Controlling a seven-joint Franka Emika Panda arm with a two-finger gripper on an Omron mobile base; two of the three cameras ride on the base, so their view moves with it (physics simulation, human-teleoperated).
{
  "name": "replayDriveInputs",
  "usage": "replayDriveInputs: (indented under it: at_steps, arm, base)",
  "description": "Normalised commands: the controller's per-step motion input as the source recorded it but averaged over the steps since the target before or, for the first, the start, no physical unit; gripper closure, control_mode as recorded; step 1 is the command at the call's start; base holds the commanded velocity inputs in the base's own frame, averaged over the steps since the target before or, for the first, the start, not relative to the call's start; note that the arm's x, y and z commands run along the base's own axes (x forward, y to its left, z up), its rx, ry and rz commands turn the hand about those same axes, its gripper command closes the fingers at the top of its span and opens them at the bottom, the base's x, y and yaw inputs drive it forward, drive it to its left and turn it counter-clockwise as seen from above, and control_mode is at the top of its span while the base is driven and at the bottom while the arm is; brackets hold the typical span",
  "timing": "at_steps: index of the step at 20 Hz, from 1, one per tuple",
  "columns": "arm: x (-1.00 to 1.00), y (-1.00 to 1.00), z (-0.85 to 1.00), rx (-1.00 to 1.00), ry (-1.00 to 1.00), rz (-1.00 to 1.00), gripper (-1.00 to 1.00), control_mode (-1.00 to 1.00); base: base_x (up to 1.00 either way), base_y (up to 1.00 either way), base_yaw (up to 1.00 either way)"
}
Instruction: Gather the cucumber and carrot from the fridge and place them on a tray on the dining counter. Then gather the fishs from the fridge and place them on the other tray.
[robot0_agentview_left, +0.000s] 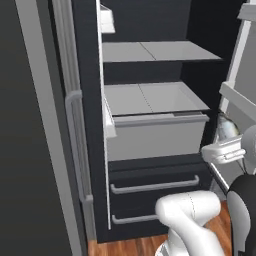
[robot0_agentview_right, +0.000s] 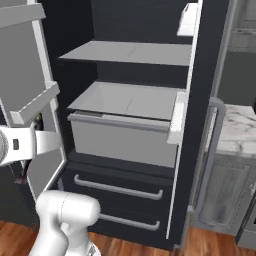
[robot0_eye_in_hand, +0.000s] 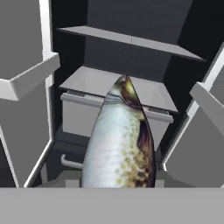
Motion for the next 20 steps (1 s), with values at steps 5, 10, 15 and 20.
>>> replayDriveInputs:
  at_steps: [5, 10, 15, 20]
  arm:
    - [0.0, 0.0, 0.0, 0.0, 0.0, 0.0, 1.0, 1.0]
    - [0.0, 0.0, 0.0, 0.0, 0.0, 0.0, 1.0, 1.0]
    - [0.0, 0.0, 0.0, 0.0, 0.0, 0.0, 1.0, 1.0]
    - [0.0, 0.0, 0.0, 0.0, 0.0, 0.0, 1.0, 1.0]
  base:
    - [-0.57, 0.56, -0.16]
    - [-0.46, 0.58, -0.3]
    - [-0.49, 0.5, -0.39]
    - [-0.47, 0.5, -0.49]
